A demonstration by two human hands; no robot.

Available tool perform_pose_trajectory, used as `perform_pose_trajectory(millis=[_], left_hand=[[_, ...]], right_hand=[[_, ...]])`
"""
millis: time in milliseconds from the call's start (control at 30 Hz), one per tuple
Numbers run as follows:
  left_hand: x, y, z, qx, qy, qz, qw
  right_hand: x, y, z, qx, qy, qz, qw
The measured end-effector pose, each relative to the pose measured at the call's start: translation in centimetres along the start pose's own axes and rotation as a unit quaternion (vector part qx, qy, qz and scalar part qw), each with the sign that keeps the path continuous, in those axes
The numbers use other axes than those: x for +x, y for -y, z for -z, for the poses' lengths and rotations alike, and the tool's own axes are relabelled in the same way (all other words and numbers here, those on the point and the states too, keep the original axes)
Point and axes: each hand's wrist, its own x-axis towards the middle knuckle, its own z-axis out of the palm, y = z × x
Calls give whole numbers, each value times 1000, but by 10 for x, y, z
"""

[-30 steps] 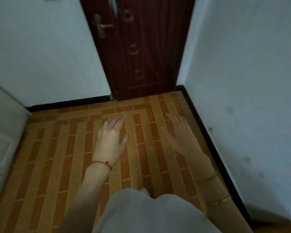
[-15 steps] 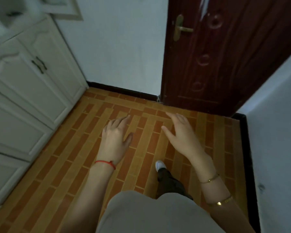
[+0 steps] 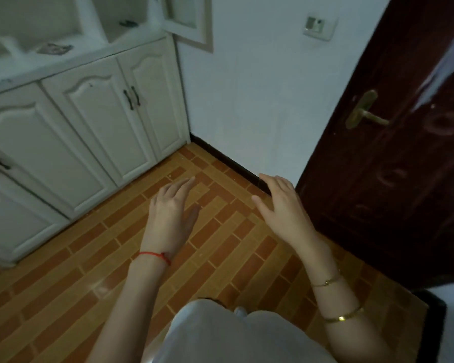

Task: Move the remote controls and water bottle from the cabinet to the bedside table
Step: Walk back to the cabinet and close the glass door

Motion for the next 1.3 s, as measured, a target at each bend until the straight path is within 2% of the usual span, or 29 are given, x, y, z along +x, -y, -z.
perform_pose_trajectory(millis=[267, 533, 900, 1300], left_hand=[[60, 10, -22, 19, -19, 73, 997], [174, 51, -53, 24, -27, 103, 994], [382, 128, -39, 30, -58, 97, 993], [545, 195, -74, 23, -44, 100, 994]], right_hand=[[99, -12, -6, 15, 58, 51, 997], [232, -15, -36, 22, 81, 80, 993], [445, 23, -51, 34, 50, 105, 993], [625, 21, -90, 57, 58, 96, 992]])
